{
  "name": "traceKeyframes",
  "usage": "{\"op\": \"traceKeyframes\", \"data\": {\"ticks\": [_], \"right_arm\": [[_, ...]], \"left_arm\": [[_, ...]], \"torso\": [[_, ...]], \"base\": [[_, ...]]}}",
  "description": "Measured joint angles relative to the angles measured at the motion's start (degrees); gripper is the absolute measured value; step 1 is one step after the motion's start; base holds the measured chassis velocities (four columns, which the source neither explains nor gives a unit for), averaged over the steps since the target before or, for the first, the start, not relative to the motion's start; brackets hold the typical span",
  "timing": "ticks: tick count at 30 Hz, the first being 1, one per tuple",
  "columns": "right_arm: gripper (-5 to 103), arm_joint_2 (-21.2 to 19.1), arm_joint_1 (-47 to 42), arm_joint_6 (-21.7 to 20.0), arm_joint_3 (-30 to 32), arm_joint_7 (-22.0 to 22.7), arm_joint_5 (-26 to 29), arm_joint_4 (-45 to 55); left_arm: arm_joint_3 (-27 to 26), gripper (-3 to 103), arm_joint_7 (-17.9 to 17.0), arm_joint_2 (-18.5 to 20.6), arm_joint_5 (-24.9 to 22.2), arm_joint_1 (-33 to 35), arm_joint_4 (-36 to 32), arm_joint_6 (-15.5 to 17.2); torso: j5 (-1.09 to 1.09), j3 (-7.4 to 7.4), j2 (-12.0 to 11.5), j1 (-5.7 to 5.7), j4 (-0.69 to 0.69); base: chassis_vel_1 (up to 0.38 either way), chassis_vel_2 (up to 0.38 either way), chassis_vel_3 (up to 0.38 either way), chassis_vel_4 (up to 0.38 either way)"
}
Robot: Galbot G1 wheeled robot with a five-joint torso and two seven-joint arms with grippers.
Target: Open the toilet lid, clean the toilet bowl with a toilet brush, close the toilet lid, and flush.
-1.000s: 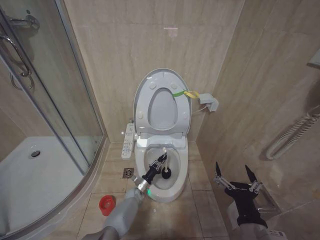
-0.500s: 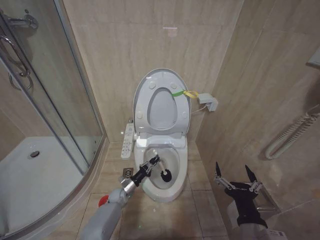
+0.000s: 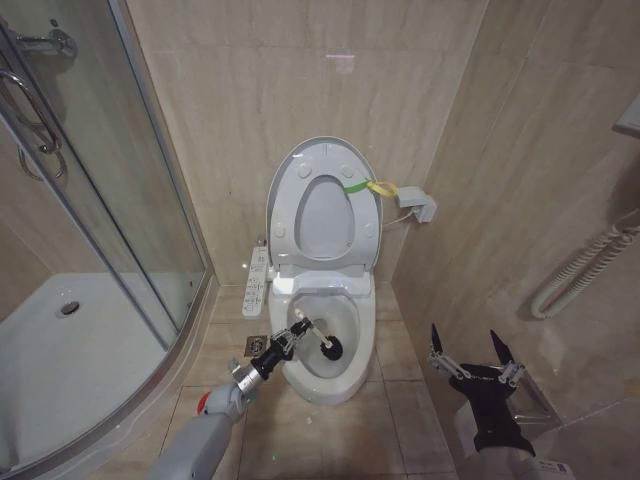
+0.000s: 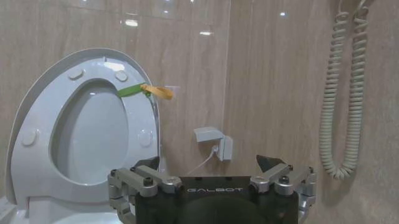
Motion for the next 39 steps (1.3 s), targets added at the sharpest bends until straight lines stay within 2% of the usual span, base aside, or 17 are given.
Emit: {"op": "traceKeyframes", "data": {"ticks": [5,17,35,39], "right_arm": [[100,0.0,0.0,0.0,0.0,0.0,0.0,0.0],[100,0.0,0.0,0.0,0.0,0.0,0.0,0.0],[100,0.0,0.0,0.0,0.0,0.0,0.0,0.0],[100,0.0,0.0,0.0,0.0,0.0,0.0,0.0]], "left_arm": [[2.1,15,-1.1,0.7,1.5,-3.4,2.7,-0.3],[4.8,15,-0.8,2.2,4.3,-5.3,2.4,-0.6],[6.1,15,-0.4,5.7,6.4,-5.8,-5.2,-0.6],[6.2,15,-2.6,6.9,6.3,-5.3,-8.7,-0.3]], "torso": [[0.00,0.00,0.0,0.00,0.00],[0.00,0.00,0.0,0.00,0.01],[0.00,0.00,0.0,0.00,0.00],[0.00,0.00,0.0,0.00,0.01]], "base": [[0.000,0.000,0.000,0.000],[0.000,0.000,0.000,0.000],[0.000,0.000,0.000,0.000],[0.000,0.000,0.000,0.000]]}}
